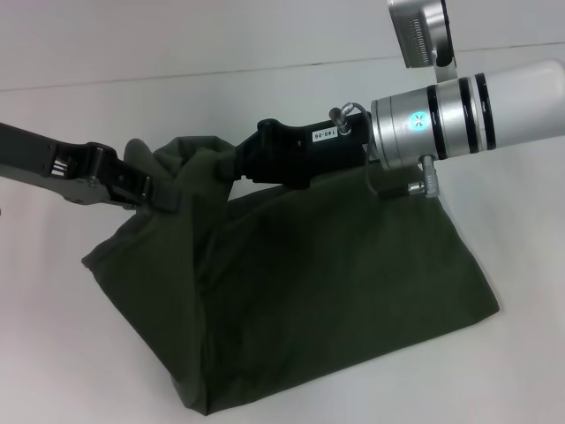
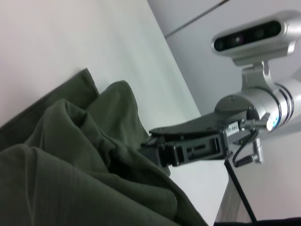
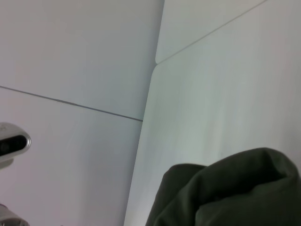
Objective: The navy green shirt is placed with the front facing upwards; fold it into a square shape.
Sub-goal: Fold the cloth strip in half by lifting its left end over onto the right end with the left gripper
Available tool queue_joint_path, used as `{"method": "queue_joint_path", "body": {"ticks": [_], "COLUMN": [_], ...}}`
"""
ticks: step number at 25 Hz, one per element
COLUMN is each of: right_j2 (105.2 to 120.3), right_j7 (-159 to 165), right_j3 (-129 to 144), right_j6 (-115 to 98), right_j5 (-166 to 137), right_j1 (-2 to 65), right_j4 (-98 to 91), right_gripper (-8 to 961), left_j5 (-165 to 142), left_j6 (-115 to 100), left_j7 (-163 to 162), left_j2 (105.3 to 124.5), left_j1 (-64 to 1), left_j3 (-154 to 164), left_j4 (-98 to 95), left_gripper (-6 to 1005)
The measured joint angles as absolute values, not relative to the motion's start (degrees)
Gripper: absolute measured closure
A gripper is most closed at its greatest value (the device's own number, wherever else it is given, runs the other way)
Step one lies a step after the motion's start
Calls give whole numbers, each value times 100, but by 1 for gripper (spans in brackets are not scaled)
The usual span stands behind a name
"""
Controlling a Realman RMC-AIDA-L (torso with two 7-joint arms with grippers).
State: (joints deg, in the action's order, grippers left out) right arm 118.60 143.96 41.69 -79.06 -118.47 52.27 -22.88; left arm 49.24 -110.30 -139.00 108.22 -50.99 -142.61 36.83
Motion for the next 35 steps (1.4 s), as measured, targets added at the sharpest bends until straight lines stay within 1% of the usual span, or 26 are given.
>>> {"method": "queue_joint_path", "body": {"ticks": [12,17,22,29,35], "right_j2": [11801,11703,11558,11375,11342], "right_j7": [14418,14413,14391,14375,14373], "right_j3": [4139,4008,3929,3843,3723], "right_j6": [-7921,-7935,-7945,-7915,-7942], "right_j5": [-11847,-11842,-11838,-11838,-11838], "right_j1": [5139,5074,4973,4802,4667], "right_j4": [-2342,-2352,-2360,-2375,-2525], "right_gripper": [950,950,950,950,950], "left_j5": [5219,5197,5198,5224,5224], "left_j6": [-11055,-10908,-10429,-10141,-10062], "left_j7": [-13935,-14009,-14219,-14257,-14257], "left_j2": [10969,11161,11362,11563,11775], "left_j1": [-5415,-5590,-5704,-5890,-6041], "left_j3": [-14217,-14182,-13983,-13910,-13831], "left_j4": [3588,3460,3444,3320,3306], "left_gripper": [918,916,914,911,909]}}
